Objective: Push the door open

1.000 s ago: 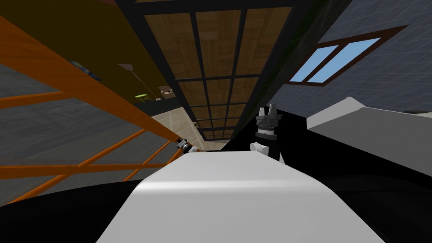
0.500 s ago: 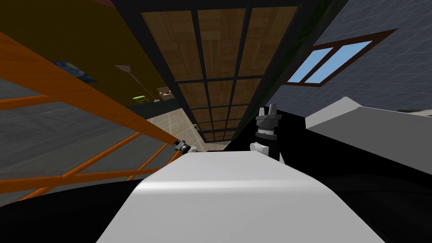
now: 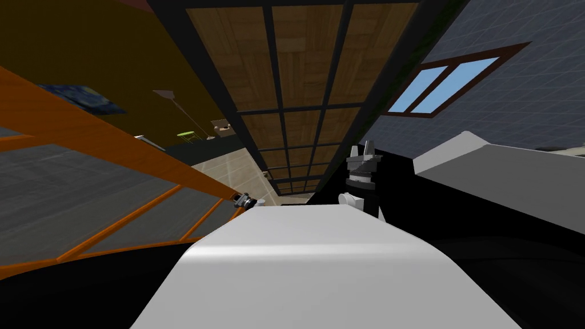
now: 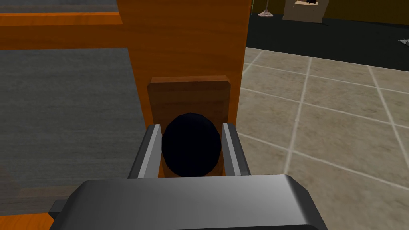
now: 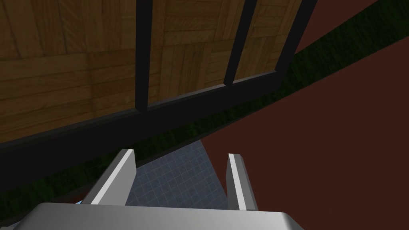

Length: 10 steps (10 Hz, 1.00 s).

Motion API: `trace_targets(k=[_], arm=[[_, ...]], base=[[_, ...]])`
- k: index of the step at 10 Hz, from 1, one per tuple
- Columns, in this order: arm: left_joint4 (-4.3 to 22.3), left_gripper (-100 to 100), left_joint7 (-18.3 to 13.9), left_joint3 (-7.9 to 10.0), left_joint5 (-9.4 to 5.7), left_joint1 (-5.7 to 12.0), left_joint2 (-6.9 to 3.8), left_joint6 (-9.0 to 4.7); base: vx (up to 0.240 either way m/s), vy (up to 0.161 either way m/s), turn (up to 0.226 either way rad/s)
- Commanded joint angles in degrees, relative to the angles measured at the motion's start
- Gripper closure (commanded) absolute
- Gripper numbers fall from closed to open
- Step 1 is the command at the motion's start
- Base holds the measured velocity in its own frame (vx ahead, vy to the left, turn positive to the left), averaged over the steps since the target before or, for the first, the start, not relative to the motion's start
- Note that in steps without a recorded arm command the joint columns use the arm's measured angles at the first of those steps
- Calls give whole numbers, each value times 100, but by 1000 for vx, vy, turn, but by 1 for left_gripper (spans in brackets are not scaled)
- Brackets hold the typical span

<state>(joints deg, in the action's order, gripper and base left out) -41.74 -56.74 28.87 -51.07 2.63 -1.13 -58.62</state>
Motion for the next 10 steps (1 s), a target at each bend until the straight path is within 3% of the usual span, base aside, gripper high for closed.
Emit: trace_targets(k=[1,4,5,6,7,10], arm=[[52,100,71,182,-131,46,-57,-151],[142,100,194,496,-357,129,-114,-412],[121,100,194,496,-357,129,-114,-412],[142,100,194,496,-357,129,-114,-412],[185,100,253,645,-466,170,-129,-537],[252,100,346,882,-637,237,-137,-735]], base=[[-3,88,-218],[-23,182,-236],[1,132,-76],[7,60,29],[2,67,-166],[-29,98,-180]])
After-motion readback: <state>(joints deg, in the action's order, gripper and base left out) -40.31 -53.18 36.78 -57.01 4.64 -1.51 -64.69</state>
